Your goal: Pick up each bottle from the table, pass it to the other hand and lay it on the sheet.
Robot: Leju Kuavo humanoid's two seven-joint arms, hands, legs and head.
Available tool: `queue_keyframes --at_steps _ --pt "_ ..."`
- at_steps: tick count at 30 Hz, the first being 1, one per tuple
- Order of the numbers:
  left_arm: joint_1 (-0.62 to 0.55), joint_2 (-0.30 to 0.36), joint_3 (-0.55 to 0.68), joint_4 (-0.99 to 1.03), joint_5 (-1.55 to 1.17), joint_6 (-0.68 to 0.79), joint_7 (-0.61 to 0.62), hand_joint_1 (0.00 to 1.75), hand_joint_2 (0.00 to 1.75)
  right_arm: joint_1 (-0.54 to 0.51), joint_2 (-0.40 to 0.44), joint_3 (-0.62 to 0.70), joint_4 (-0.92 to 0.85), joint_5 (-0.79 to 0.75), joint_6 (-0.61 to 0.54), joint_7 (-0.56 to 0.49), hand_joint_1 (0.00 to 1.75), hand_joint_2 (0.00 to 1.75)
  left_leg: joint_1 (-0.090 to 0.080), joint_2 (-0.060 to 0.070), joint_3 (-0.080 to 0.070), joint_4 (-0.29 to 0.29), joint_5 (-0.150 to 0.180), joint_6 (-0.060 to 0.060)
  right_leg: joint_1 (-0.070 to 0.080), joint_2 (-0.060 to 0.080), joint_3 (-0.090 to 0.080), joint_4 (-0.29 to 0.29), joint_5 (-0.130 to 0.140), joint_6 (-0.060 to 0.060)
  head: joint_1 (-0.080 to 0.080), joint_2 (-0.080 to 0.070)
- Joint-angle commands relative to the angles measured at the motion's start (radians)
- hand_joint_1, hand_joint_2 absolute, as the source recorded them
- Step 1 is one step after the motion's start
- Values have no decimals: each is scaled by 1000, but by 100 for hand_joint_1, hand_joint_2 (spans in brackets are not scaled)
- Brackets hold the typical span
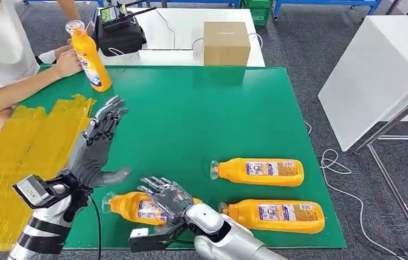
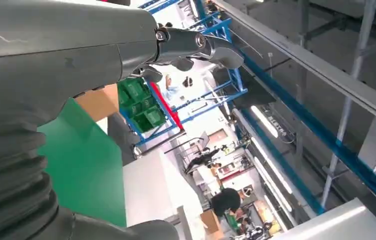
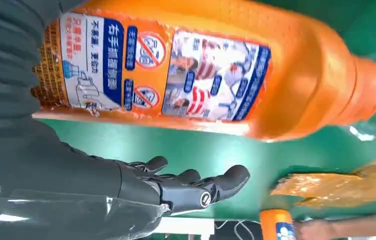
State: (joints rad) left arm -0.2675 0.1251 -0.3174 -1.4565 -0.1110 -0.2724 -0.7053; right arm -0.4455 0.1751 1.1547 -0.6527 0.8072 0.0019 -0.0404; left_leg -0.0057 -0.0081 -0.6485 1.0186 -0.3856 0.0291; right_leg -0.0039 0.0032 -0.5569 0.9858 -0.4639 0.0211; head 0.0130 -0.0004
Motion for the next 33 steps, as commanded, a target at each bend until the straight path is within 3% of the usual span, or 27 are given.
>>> queue_keyframes --at_steps 1,25,26,27,33 --pt "-12 -20 26 53 -5 -7 7 0 175 -49 -28 50 96 44 8 43 0 175 0 -1 3 -1 0 -1 0 -1 3 -2 0 0 0 0" --pt "10 -8 31 37 -19 0 7 0 175 -66 -66 42 40 100 3 73 0 175 -1 -1 2 -1 0 -1 0 -1 3 -1 0 0 0 0" --pt "14 -6 32 34 -20 2 7 0 175 -70 -73 30 27 103 -7 79 0 175 -1 -1 3 -1 0 -2 0 -2 4 -2 0 0 0 0" --pt "23 -7 30 27 -20 1 7 0 175 -49 -83 -72 -7 59 -26 105 0 175 -1 -1 2 -1 0 -1 0 -1 3 -1 0 0 0 0" --pt "21 -9 29 30 -20 0 7 0 175 -47 -80 -99 -2 43 -25 108 0 175 -1 -1 2 -1 -1 -2 0 -2 11 -1 -1 1 0 0"
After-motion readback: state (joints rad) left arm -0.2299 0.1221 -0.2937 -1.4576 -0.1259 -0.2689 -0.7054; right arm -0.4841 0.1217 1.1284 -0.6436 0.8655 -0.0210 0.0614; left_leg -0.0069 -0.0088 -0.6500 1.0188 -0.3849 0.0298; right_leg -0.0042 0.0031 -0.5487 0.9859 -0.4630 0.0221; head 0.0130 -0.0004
